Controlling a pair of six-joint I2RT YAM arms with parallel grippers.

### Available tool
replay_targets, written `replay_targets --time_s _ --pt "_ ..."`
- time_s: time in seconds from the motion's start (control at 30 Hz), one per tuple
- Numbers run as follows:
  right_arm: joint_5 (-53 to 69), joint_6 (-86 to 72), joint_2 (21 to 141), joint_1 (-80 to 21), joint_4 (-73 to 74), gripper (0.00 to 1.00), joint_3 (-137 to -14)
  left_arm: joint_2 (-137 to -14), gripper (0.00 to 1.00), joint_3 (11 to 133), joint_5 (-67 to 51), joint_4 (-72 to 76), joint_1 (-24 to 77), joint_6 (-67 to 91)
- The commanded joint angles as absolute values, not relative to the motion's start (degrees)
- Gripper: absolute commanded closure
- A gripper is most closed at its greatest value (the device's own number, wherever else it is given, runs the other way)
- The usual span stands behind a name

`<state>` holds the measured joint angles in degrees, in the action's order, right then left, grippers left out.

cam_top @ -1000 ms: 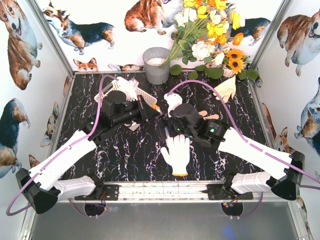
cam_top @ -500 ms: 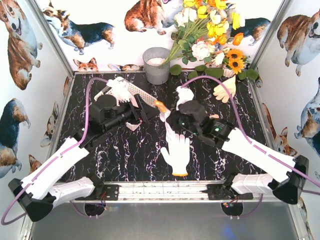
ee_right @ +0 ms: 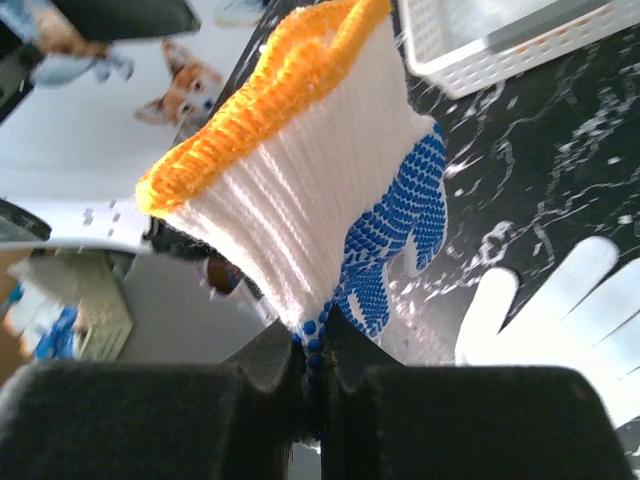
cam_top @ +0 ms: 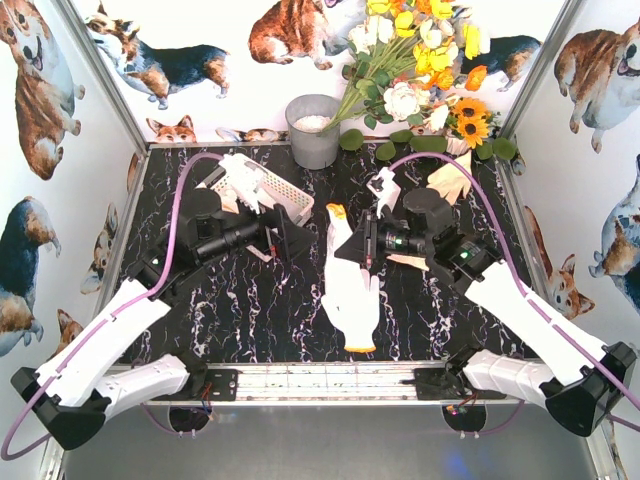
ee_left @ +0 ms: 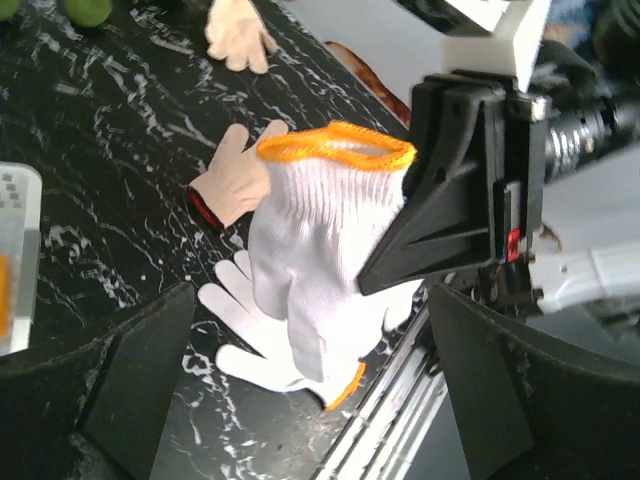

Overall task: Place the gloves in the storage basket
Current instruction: Adjust the glove.

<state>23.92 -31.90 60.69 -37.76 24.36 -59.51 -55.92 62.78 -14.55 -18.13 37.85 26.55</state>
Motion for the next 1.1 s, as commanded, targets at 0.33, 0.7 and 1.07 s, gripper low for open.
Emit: replay_targets --time_s 0.33,0.7,1.07 --pt "51.70 -24.37 58.88 -36.47 36.46 1.00 -65.49 -62.75 0.00 70.34 -39.37 -23.84 37.16 9.84" --pt "57.84 -24.20 59.74 -36.48 34.64 1.00 -64.95 -67.56 0.05 67.42 -51.11 -13.17 37.75 17.27" --pt "45.57 -18.94 60.34 -36.47 43.96 1.00 -66.08 -66.71 0.73 66.45 -48.11 -17.62 37.71 15.07"
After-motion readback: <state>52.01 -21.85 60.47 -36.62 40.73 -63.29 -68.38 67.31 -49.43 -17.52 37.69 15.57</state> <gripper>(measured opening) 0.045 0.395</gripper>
